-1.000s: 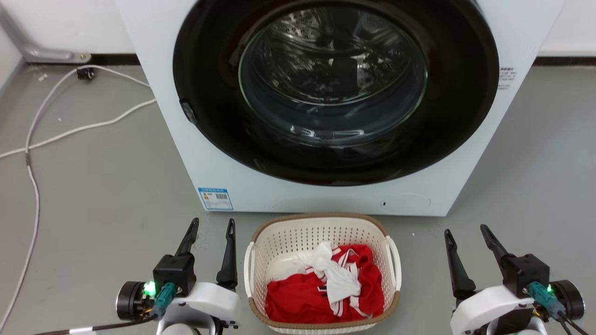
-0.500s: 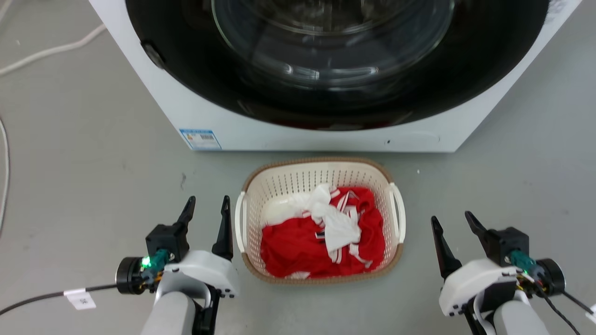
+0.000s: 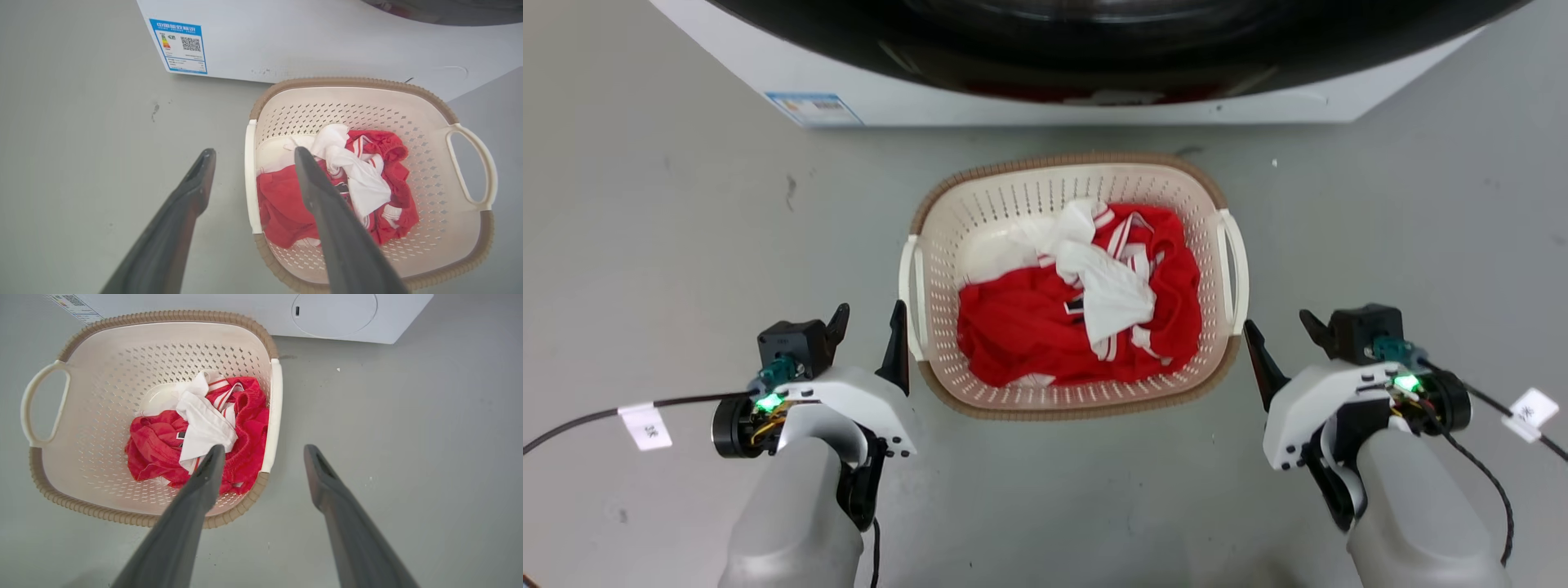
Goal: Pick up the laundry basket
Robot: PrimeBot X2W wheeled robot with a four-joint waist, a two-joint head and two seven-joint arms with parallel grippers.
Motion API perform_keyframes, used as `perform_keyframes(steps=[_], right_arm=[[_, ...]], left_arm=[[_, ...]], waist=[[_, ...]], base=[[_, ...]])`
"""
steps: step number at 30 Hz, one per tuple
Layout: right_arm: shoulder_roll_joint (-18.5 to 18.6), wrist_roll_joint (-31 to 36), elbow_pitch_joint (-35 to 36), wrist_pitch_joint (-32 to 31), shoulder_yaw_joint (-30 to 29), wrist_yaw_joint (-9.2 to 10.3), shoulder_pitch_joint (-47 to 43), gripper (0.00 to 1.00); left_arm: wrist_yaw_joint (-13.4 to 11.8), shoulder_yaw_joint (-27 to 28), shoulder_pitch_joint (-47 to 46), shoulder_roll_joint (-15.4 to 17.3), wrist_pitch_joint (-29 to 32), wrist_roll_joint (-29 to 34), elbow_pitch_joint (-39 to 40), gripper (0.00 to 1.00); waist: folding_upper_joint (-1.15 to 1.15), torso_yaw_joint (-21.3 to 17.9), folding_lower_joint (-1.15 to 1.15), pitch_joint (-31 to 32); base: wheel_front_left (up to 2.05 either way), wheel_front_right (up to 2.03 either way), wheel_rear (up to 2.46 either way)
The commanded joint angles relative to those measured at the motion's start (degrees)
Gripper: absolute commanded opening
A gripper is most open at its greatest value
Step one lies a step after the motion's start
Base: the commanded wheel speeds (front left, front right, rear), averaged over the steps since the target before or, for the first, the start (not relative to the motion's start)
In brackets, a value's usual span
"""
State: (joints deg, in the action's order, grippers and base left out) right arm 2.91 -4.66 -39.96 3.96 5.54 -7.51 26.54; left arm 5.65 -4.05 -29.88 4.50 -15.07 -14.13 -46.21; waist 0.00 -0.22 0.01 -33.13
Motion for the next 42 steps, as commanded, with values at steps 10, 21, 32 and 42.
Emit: perform_keyframes(steps=[10, 21, 32, 42], right_arm=[[0.0, -3.5, -11.5, 0.3, 3.3, 0.03, 11.0, 1.0], [0.0, -9.8, -23.2, -3.0, 9.3, 0.03, 21.4, 1.0], [0.0, -16.0, -29.6, -6.9, 14.6, 0.04, 30.2, 1.0], [-0.1, -20.7, -31.3, -7.9, 17.7, -0.05, 32.7, 0.0]], left_arm=[[1.6, -0.9, -10.5, 1.6, 0.2, -2.7, -12.4, 1.0], [1.8, -5.9, -20.5, 2.7, 5.8, -7.5, -20.5, 1.0], [1.8, -14.1, -26.9, 4.9, 15.9, -16.0, -20.8, 1.0], [1.7, -19.7, -28.7, 5.8, 17.8, -21.5, -20.7, 0.0]], waist=[[0.0, -1.1, -0.01, -8.4], [0.0, -1.0, -0.01, -11.6], [0.0, -0.5, -0.01, -14.0], [0.0, -0.2, -0.01, -17.1]], base=[[0.0, 0.0, 0.0], [0.0, 0.0, 0.0], [0.0, 0.0, 0.0], [0.0, 0.0, 0.0]])
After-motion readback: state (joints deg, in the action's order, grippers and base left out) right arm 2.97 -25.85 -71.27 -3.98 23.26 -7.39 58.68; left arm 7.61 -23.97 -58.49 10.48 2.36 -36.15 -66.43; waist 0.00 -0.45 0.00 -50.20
